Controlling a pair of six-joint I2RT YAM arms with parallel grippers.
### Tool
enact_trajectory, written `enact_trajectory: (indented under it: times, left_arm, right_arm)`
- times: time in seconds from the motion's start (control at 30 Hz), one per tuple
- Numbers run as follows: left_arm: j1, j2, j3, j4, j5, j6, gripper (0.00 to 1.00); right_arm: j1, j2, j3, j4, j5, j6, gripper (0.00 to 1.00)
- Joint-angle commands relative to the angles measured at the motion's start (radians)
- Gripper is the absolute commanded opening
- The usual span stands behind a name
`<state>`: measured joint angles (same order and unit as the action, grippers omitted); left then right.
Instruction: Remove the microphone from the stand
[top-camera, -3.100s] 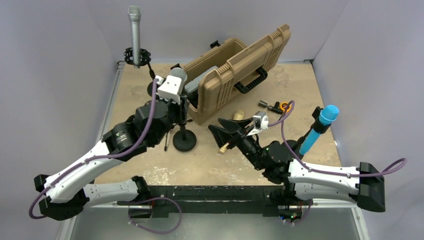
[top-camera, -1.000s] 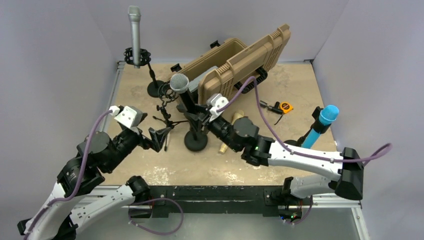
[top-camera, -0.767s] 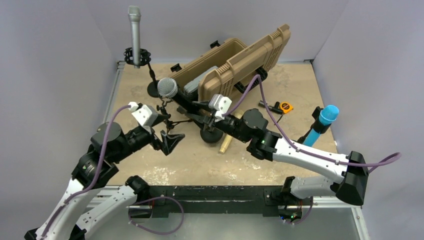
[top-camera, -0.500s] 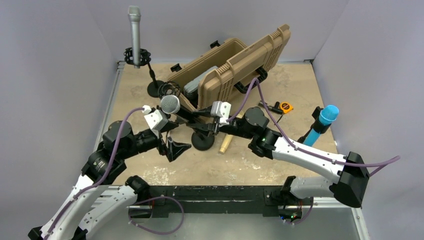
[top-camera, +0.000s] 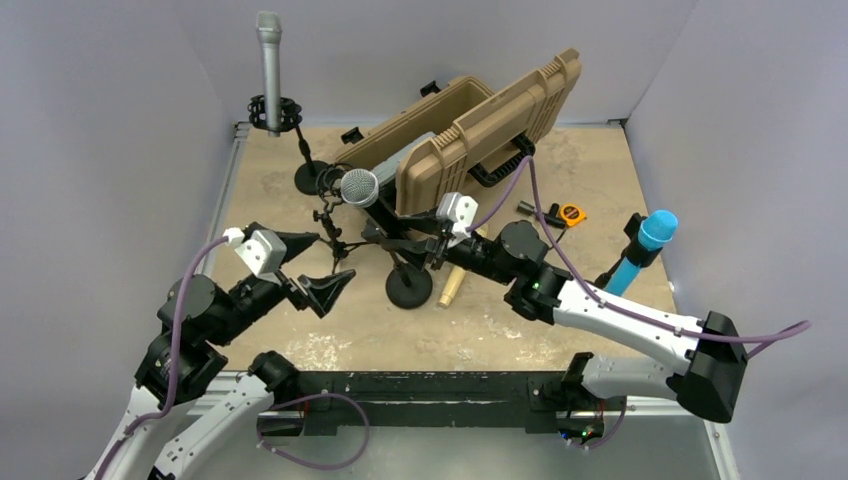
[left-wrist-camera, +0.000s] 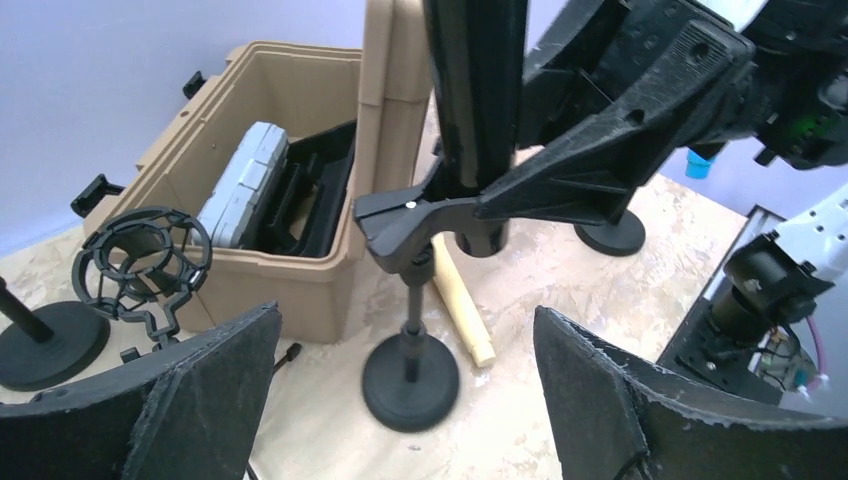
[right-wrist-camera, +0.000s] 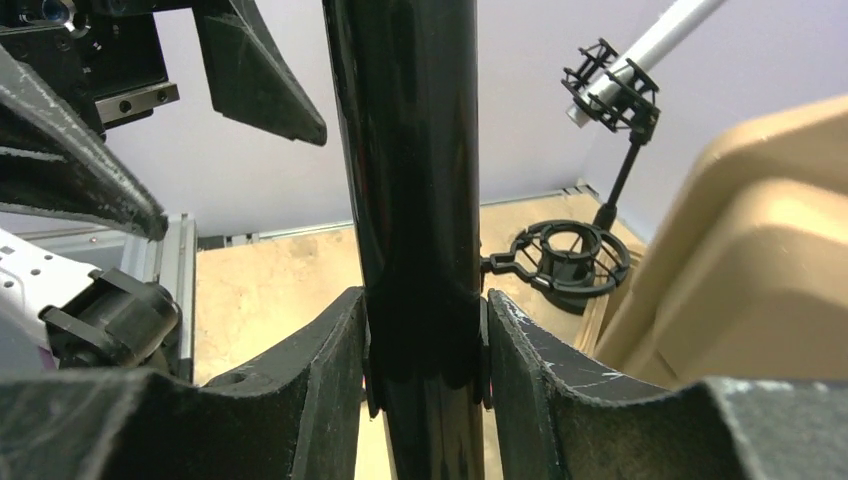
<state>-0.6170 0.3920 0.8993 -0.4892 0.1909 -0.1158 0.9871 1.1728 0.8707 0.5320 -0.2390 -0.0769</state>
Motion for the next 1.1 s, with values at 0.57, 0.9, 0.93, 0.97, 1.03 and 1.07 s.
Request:
enact_trajectory:
  times: [0.57,0.9,0.93,0.97,1.03,1.07]
  left_arm:
    - [0.004,0.278,0.099,0.276,0.195,-0.203,0.96]
    - [0.004,0.255,0.092,0.17,0.09,-0.113,0.96]
    - [0.004,0.257,0.097,0.156,0.078,-0.11,0.96]
    - [0.005,0.257,0.098,0.146,0.063,-0.11,0.96]
    - [0.004,0.256,0.098,0.13,0.032,-0.114,0.96]
    - [0.004,0.256,0.098,0.126,0.011,-0.119,0.97]
  right_arm:
    - [0.005,-0.108,0.038,-0.097,0.381,0.221,0.86]
    - [0.088,-0.086,0.205,-0.352,0.67,0.446,0.99]
    - [0.108,-0.071,0.224,-0.378,0.708,0.46,0.98]
    - [0.131,-0.053,0.247,-0.406,0.749,0.477,0.96]
    - [0.171,-0.012,0.299,-0.475,0.833,0.514,0.91]
    - [0.187,0.011,0.332,-0.514,0.868,0.531,0.87]
